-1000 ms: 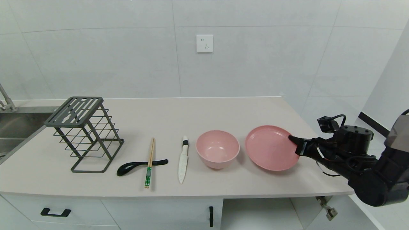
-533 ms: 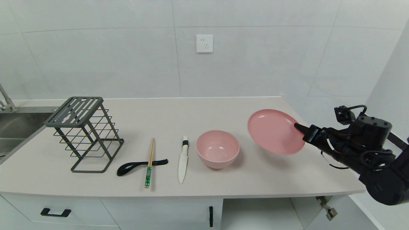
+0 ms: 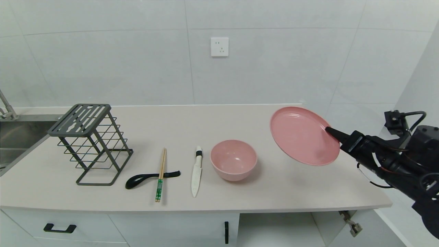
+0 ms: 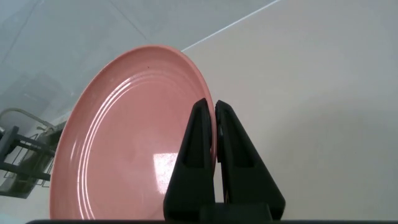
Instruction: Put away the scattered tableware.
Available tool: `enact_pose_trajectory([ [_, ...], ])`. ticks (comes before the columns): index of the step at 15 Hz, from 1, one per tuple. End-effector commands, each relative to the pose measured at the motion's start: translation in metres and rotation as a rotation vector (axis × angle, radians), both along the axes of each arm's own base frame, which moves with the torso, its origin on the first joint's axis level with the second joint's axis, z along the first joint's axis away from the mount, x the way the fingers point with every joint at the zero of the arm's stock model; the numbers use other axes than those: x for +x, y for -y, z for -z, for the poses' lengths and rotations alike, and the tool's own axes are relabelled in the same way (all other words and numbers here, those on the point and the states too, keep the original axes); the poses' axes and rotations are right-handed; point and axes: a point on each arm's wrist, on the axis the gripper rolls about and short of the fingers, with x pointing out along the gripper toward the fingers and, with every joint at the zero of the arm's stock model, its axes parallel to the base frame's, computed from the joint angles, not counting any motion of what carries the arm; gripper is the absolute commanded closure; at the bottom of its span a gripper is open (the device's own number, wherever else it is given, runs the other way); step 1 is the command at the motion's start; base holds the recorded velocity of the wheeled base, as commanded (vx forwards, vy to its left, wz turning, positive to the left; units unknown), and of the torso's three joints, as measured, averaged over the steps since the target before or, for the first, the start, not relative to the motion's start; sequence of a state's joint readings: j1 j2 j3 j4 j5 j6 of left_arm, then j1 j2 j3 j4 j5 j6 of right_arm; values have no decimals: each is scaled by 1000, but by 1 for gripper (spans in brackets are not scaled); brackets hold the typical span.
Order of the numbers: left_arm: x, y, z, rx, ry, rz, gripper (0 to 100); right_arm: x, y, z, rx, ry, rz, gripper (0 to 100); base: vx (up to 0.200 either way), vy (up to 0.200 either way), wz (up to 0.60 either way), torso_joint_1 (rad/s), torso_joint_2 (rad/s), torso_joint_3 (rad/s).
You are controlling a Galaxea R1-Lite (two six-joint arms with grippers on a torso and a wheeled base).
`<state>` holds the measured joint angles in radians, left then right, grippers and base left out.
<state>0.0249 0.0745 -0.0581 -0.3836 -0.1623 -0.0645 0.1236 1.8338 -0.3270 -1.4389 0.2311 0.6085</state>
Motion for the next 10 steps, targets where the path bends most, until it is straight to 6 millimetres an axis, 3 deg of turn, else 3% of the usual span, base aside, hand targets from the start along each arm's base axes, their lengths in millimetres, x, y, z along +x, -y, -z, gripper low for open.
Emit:
enact_pose_trajectory([
  [1,-3,1,-20,-4,-126,148,0,-16,3,-6,1,19,2,100,0,0,0,0,0,0],
  [2,1,2,-32,-36,-297,295,0,-28,4,-4,5,3,2,100,0,0,0,0,0,0],
  [3,7,2,-38,-75,-359,343,0,-37,5,0,6,-19,1,100,0,0,0,0,0,0],
  [5,36,6,-47,-171,-501,439,0,-46,7,4,6,-15,4,100,0,0,0,0,0,0],
  [8,64,13,-28,-171,-717,564,0,-45,17,5,8,-5,47,100,0,0,0,0,0,0],
  [10,89,18,-30,-171,-769,573,0,-43,28,2,10,10,88,100,0,0,0,0,0,0],
])
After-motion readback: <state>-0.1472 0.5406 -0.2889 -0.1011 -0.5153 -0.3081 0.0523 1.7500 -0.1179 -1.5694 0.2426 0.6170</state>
